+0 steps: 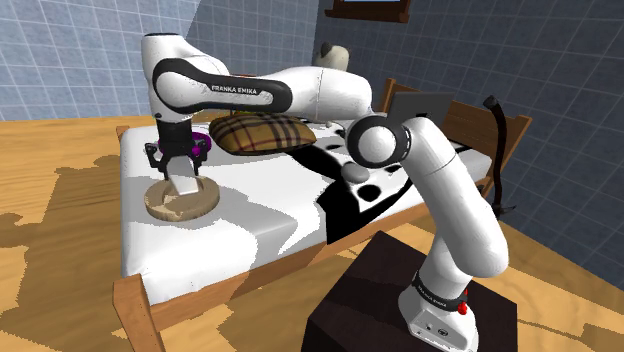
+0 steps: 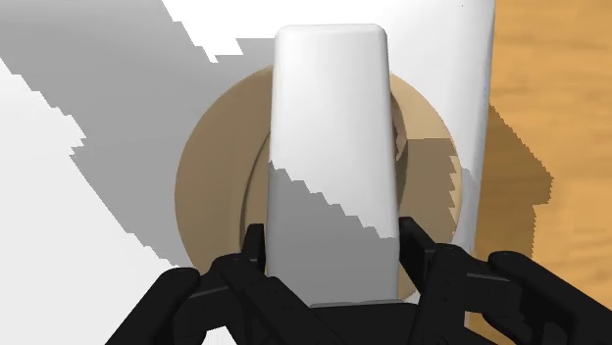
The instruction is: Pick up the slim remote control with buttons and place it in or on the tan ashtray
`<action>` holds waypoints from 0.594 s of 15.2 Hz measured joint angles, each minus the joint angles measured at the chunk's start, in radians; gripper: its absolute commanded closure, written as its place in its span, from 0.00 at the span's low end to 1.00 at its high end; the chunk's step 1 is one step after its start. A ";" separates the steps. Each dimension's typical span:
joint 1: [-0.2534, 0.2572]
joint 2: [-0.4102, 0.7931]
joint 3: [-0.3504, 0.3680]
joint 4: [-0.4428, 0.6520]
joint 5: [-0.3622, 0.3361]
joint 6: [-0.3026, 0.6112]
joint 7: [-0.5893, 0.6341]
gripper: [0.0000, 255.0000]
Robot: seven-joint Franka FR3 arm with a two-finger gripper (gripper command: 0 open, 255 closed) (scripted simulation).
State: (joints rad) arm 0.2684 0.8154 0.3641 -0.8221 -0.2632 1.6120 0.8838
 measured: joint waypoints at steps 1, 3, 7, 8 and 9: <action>-0.006 -0.007 0.001 -0.027 0.001 0.020 0.002 1.00; -0.010 -0.007 0.001 -0.053 0.000 0.045 0.005 1.00; -0.021 -0.013 0.002 -0.120 0.000 0.103 0.011 1.00; -0.024 -0.018 0.002 -0.142 0.000 0.120 0.014 1.00; -0.030 -0.022 0.003 -0.162 0.000 0.135 0.014 1.00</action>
State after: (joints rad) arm 0.2387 0.7934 0.3667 -0.9840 -0.2632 1.7472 0.8976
